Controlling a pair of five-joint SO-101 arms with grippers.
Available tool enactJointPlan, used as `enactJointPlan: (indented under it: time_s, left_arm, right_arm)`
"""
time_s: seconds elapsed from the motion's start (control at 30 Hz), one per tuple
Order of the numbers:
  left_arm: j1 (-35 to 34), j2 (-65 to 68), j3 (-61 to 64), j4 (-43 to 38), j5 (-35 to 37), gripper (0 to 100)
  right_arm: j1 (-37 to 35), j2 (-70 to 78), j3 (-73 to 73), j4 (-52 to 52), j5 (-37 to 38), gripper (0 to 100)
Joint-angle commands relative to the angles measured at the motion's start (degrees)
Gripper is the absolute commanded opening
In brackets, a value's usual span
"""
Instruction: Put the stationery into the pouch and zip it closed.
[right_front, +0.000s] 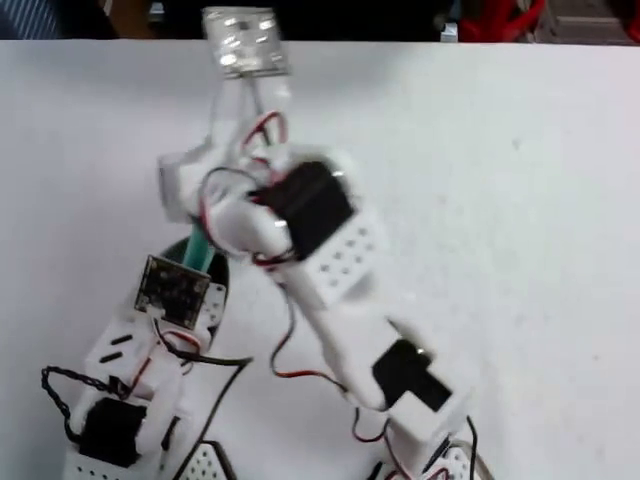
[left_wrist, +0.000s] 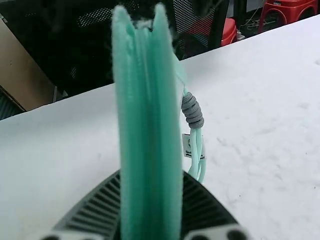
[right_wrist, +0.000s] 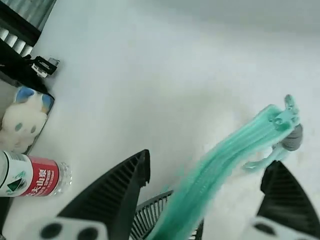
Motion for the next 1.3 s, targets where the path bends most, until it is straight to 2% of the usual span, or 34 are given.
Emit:
enactJointPlan:
  time_s: [0.0, 0.1, 0.17, 0.33, 0.43, 0.53, 0.63, 0.73, 0.8, 0.97, 1.13, 1.27]
  left_arm:
    - [-0.57, 0.13, -0.18, -1.32, 0.26, 2]
    - [-0.57, 0.13, -0.18, -1.32, 0.26, 2]
    - [-0.57, 0.13, -0.18, -1.32, 0.26, 2]
    - [-0.57, 0.13, -0.18, -1.41, 0.26, 2]
    - [-0.57, 0.13, -0.35, -1.41, 0.26, 2]
    - [-0.57, 0.13, -0.44, -1.93, 0.62, 3]
    - [-1.01, 0.13, -0.53, -2.55, 1.14, 10]
    - [-2.86, 0.13, -0.88, -2.11, 9.32, 19]
    - [-5.67, 0.13, -3.34, -0.18, 13.54, 22]
    - [-12.18, 0.13, -6.77, 2.99, 14.42, 22]
    - [-14.73, 0.13, -6.77, 2.73, 14.51, 22]
    - [-15.16, 0.13, -6.77, 2.73, 14.51, 22]
  right_arm:
    - [-0.84, 1.1, -2.37, 0.22, -0.62, 34.4]
    - [1.36, 3.56, -2.46, 0.22, -0.44, 33.2]
    - [3.03, 5.23, -2.46, 0.22, -0.35, 28.0]
    - [4.62, 8.57, -2.46, 0.22, 1.67, 1.6]
    - [4.7, 8.31, -3.08, 0.22, 7.12, 1.9]
    - [7.78, 6.81, -3.08, -0.66, 8.35, 1.9]
    - [12.62, 6.55, -2.64, -4.09, 13.19, 1.8]
    - [16.84, 6.55, -2.46, -6.46, 14.15, 1.8]
    - [18.42, 6.2, -2.99, -7.69, 14.59, 1.8]
    - [18.24, 6.55, -2.46, -15.25, 17.32, 1.8]
    - [14.64, 6.02, -2.99, -20.09, 21.19, 1.8]
    - [17.01, 6.9, -1.67, -21.76, 22.68, 1.8]
